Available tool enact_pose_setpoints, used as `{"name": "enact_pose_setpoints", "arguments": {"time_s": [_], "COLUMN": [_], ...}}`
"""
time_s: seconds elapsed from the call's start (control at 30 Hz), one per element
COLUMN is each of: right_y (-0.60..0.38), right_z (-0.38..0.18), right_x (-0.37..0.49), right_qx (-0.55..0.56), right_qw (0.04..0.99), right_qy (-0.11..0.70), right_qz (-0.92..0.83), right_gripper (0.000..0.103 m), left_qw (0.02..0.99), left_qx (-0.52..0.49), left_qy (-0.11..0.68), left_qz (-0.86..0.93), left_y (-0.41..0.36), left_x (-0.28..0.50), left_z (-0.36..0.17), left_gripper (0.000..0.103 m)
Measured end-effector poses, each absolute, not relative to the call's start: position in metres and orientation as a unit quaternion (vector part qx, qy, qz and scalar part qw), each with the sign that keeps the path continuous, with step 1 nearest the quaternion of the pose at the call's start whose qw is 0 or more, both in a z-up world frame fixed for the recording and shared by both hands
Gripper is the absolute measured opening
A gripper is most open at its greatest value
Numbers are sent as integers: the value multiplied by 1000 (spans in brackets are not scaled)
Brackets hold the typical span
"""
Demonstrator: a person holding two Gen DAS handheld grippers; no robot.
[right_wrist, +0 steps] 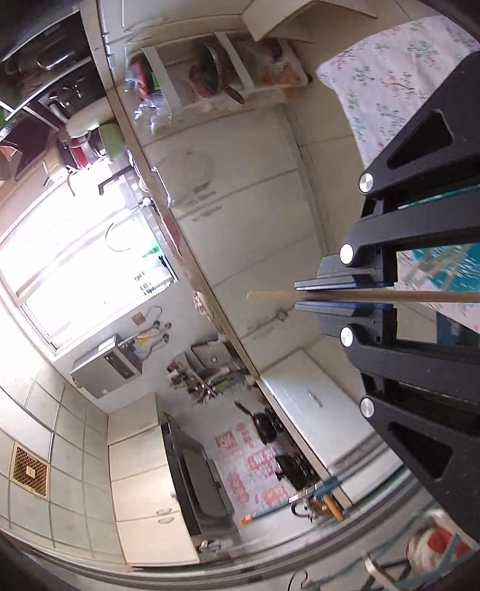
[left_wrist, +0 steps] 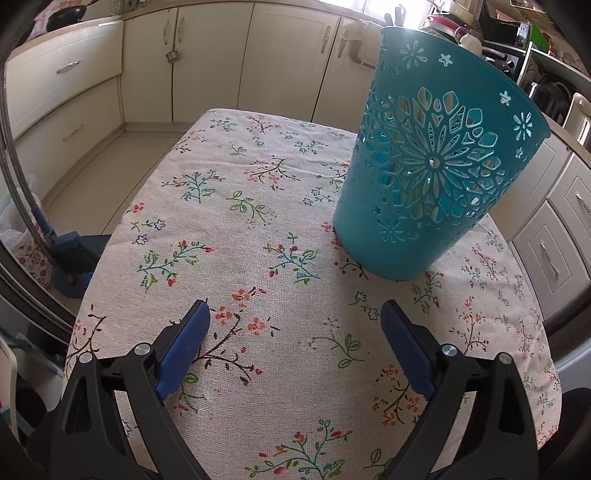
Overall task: Organize utensils
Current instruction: 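Lift the chopstick with the right tool and release it into the basket, then withdraw the open right tool from the basket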
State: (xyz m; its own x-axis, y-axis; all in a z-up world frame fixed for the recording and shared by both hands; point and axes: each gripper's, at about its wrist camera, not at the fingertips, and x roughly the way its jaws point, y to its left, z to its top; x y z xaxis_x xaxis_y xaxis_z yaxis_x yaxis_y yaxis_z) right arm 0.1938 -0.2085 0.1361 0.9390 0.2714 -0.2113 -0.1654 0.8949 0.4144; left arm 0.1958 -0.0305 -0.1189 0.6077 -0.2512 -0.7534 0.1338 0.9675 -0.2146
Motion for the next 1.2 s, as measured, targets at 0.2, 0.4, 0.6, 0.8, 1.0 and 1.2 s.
{"name": "enact_pose_setpoints", "arguments": {"time_s": [0.2, 0.4, 0.6, 0.8, 1.0, 1.2], "right_y": [-209, -201, -189, -205, -217, -232], "right_z": [95, 73, 75, 71, 6, -39], "right_x": [218, 214, 185, 117, 67, 78], "right_qx": [180, 140, 86, 80, 32, 55], "right_qw": [965, 964, 963, 964, 950, 914], "right_qy": [179, 215, 233, 238, 309, 400], "right_qz": [67, 76, 106, 88, 29, -27], "right_gripper": [6, 6, 7, 41, 51, 55], "left_qw": [895, 895, 893, 892, 893, 892], "left_qx": [-65, -64, -71, -74, -70, -69], "left_qy": [425, 427, 431, 434, 434, 439], "left_qz": [-115, -114, -108, -102, -97, -89], "left_y": [-32, -33, -31, -28, -29, -29], "left_x": [193, 194, 197, 198, 196, 197], "left_z": [-118, -118, -120, -121, -120, -121], "left_gripper": [90, 90, 90, 91, 92, 93]}}
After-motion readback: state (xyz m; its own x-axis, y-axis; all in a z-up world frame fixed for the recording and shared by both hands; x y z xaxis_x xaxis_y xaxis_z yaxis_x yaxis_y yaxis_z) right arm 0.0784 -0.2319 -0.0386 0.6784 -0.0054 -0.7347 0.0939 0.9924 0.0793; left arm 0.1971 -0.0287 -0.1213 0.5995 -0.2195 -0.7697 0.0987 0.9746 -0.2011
